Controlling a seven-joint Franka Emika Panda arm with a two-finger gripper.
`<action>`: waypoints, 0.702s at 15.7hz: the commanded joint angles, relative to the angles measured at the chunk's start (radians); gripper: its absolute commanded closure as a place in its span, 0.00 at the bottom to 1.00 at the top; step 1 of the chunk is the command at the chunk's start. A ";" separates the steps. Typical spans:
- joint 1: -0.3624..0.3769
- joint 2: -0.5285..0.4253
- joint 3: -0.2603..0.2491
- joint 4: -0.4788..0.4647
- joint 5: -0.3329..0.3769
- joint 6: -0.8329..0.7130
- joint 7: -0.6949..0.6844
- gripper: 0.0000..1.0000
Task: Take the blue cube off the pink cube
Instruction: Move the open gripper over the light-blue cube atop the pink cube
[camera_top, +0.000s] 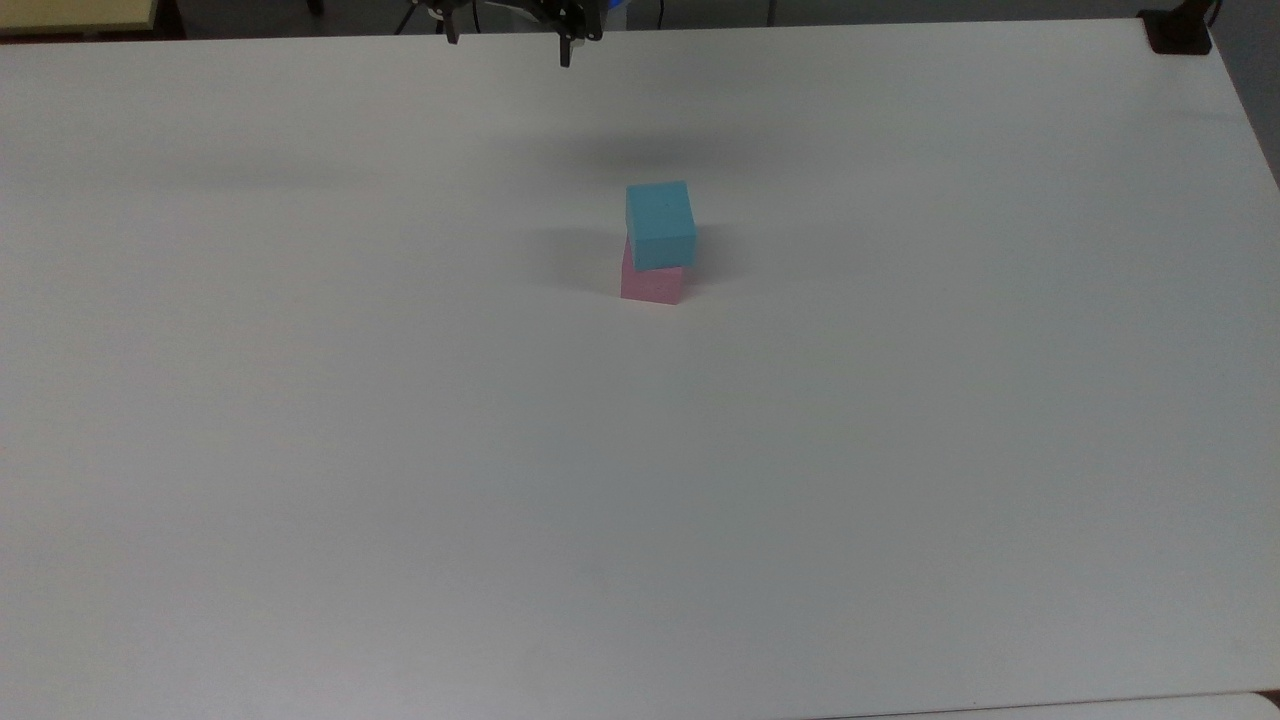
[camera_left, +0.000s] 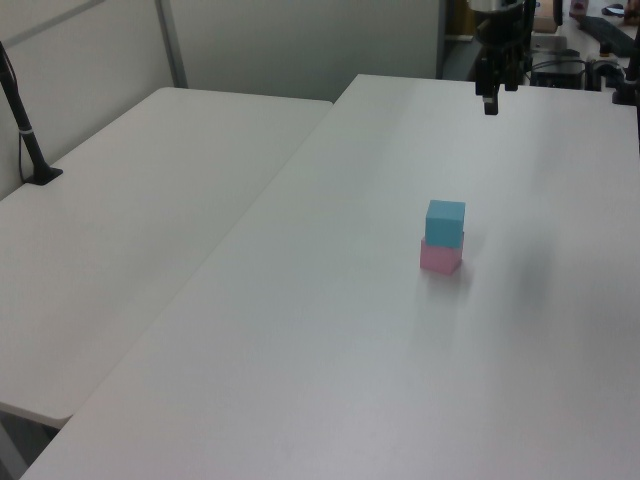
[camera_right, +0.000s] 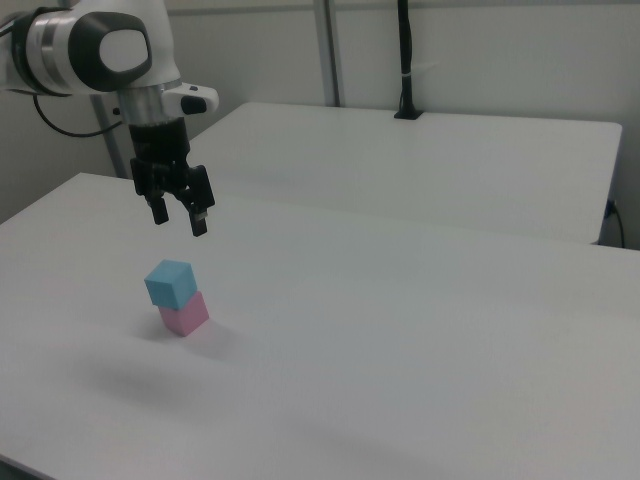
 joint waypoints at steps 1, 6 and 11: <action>-0.041 0.001 -0.017 0.070 0.003 -0.002 -0.009 0.00; -0.045 0.014 -0.016 0.092 0.005 -0.002 -0.009 0.00; -0.001 0.084 -0.010 0.115 0.005 0.004 -0.010 0.00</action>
